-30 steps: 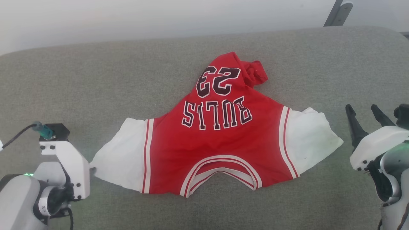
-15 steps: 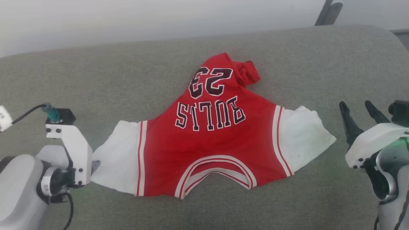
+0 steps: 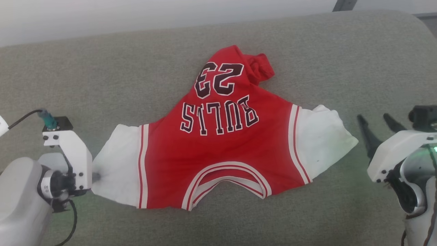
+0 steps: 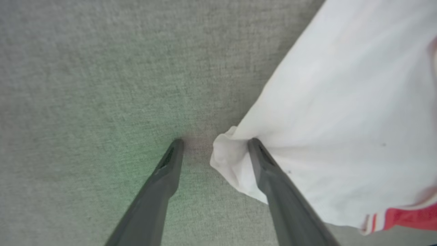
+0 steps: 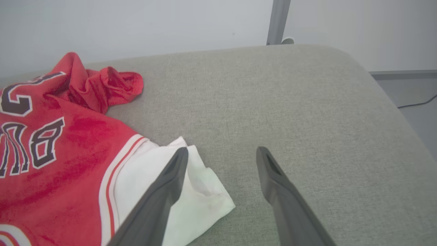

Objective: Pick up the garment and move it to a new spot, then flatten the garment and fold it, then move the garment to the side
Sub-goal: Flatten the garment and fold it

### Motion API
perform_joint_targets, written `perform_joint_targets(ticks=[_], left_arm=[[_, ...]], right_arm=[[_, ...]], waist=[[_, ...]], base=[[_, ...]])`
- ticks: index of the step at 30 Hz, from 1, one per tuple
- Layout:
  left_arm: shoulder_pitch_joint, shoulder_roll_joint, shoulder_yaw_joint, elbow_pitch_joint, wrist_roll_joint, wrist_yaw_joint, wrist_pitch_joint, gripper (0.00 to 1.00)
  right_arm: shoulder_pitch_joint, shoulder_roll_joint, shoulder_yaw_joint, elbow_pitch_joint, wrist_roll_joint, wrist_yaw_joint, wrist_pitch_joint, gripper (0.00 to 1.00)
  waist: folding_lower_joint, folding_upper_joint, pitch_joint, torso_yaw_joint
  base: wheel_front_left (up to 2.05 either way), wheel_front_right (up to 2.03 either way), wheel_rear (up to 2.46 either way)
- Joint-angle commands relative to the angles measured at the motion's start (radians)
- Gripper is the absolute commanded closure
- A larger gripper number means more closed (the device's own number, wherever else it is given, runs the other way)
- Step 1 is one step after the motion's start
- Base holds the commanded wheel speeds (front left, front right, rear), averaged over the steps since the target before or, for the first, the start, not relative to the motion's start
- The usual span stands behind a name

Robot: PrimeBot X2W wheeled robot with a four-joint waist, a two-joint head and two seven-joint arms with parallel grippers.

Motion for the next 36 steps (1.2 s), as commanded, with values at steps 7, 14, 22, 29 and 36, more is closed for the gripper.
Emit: perform_joint_targets(ticks=[7, 14, 22, 29, 36], left_arm=[[-0.014, -0.061, -0.035, 0.056, -0.002, -0.023, -0.030, 1.00], [-0.057, -0.090, -0.042, 0.060, 0.005, -0.042, -0.074, 1.00], [-0.082, -0.126, -0.057, 0.071, 0.005, -0.060, -0.113, 1.00], [-0.098, -0.139, -0.051, 0.111, 0.004, -0.069, -0.169, 1.00], [-0.150, -0.114, -0.026, 0.074, 0.016, -0.090, -0.247, 1.00]], right_arm=[[-0.012, -0.070, 0.068, 0.030, 0.073, 0.000, 0.194, 0.00], [-0.066, -0.135, 0.082, 0.103, 0.102, 0.000, 0.372, 0.00], [-0.086, -0.159, 0.074, 0.205, 0.114, 0.000, 0.551, 0.00], [-0.109, -0.154, 0.105, 0.269, 0.152, 0.000, 0.571, 1.00], [-0.177, -0.151, 0.101, 0.194, 0.227, 0.000, 0.498, 1.00]], waist=[[0.0000, -0.0001, 0.017, 0.045], [0.0000, -0.0001, 0.037, 0.103], [0.0000, -0.0001, 0.063, 0.150], [0.0000, -0.0001, 0.063, 0.166], [0.0000, -0.0001, -0.015, 0.167]], base=[[0.00, 0.00, 0.00], [0.00, 0.00, 0.00], [0.00, 0.00, 0.00], [0.00, 0.00, 0.00], [0.00, 0.00, 0.00]])
